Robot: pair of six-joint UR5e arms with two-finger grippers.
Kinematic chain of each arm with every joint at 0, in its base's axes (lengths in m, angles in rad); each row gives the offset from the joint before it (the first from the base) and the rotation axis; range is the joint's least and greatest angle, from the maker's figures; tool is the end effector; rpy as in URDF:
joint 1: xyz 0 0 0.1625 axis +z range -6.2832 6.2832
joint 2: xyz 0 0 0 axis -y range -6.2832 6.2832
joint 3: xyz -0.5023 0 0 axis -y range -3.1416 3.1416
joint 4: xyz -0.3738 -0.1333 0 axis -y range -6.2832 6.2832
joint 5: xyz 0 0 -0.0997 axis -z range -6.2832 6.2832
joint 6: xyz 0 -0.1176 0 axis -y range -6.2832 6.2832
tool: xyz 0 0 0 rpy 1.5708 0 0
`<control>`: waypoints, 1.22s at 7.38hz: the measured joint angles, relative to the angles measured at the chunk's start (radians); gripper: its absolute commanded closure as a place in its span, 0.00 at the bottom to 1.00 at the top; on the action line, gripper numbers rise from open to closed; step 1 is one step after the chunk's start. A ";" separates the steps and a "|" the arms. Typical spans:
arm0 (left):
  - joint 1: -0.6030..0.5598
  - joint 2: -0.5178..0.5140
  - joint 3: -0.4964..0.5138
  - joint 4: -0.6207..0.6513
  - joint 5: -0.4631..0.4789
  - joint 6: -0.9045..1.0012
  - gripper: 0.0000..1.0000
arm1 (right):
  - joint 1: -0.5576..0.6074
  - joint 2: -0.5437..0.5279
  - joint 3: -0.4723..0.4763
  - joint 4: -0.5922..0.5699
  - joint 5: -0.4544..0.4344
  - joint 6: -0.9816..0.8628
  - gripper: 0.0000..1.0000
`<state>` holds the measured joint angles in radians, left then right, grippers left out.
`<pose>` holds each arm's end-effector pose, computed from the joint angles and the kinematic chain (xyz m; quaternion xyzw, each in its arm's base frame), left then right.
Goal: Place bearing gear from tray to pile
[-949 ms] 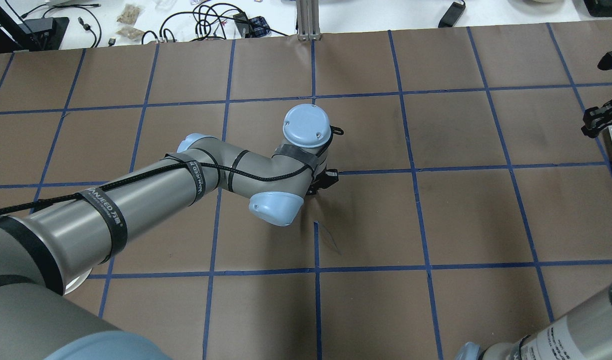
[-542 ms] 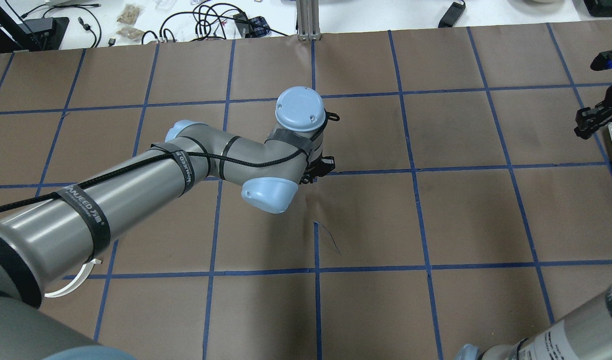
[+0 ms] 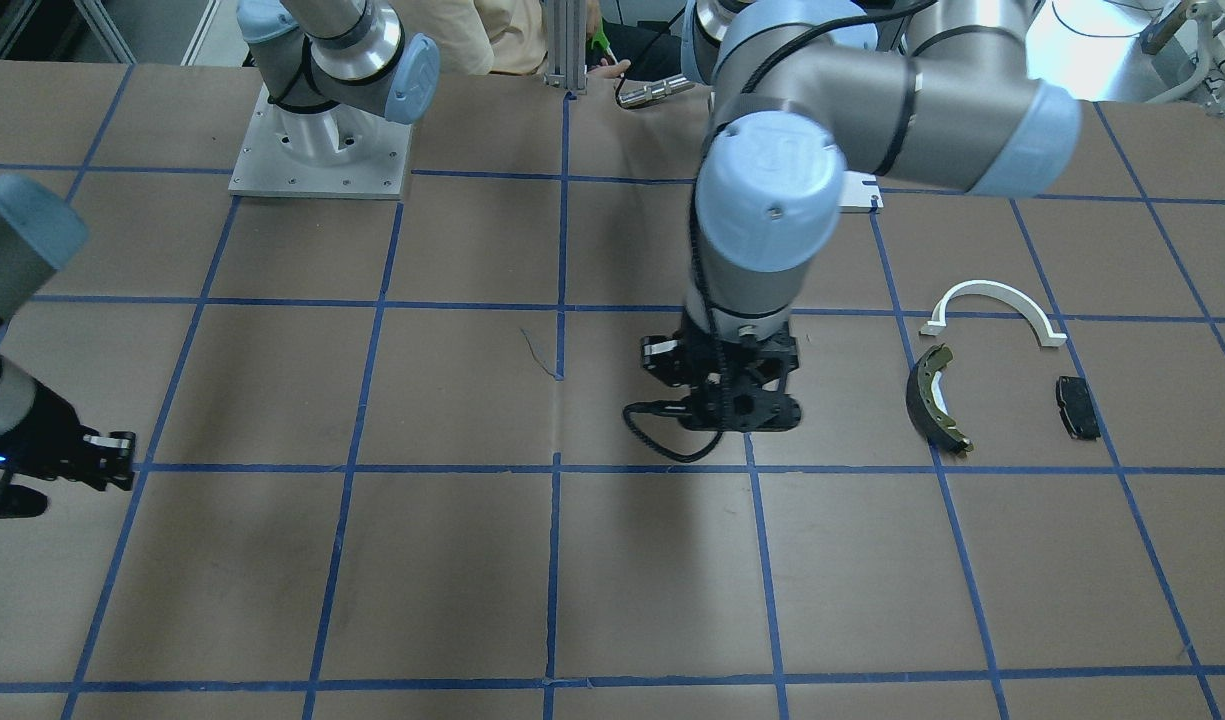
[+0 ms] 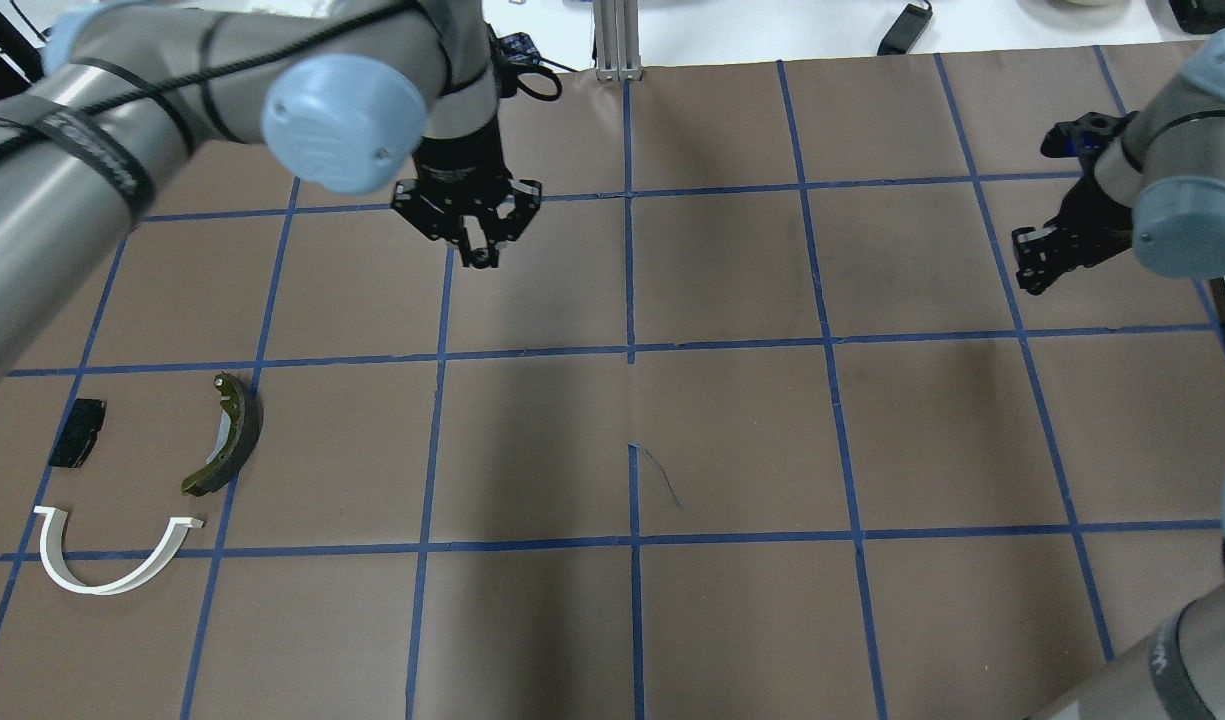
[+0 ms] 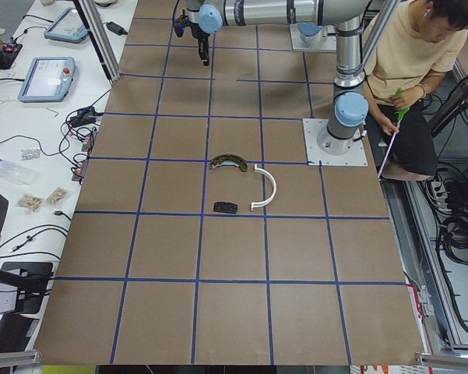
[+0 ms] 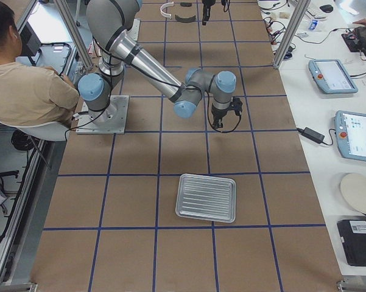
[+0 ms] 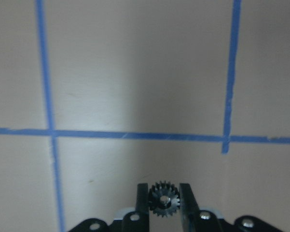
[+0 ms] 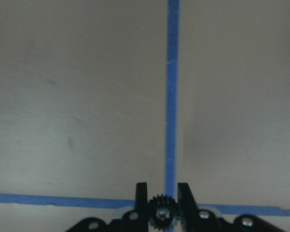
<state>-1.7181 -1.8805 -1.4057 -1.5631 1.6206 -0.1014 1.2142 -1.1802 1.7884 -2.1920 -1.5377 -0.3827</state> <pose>-0.2150 -0.5805 0.4571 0.0246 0.9970 0.0648 0.0331 -0.0806 -0.6094 0.2972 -0.0132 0.9998 -0.0120 0.0131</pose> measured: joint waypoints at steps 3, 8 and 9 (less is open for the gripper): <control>0.220 0.104 -0.034 -0.114 0.015 0.387 1.00 | 0.356 -0.009 0.010 -0.060 -0.010 0.477 0.94; 0.695 0.147 -0.353 0.229 0.010 0.958 1.00 | 0.799 0.044 -0.014 -0.148 -0.001 1.054 0.70; 0.763 0.142 -0.458 0.390 0.003 1.020 1.00 | 0.840 0.059 -0.012 -0.163 0.001 1.111 0.32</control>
<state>-0.9552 -1.7385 -1.8633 -1.1728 1.6232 0.9188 2.0539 -1.1215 1.7768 -2.3550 -1.5367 0.7279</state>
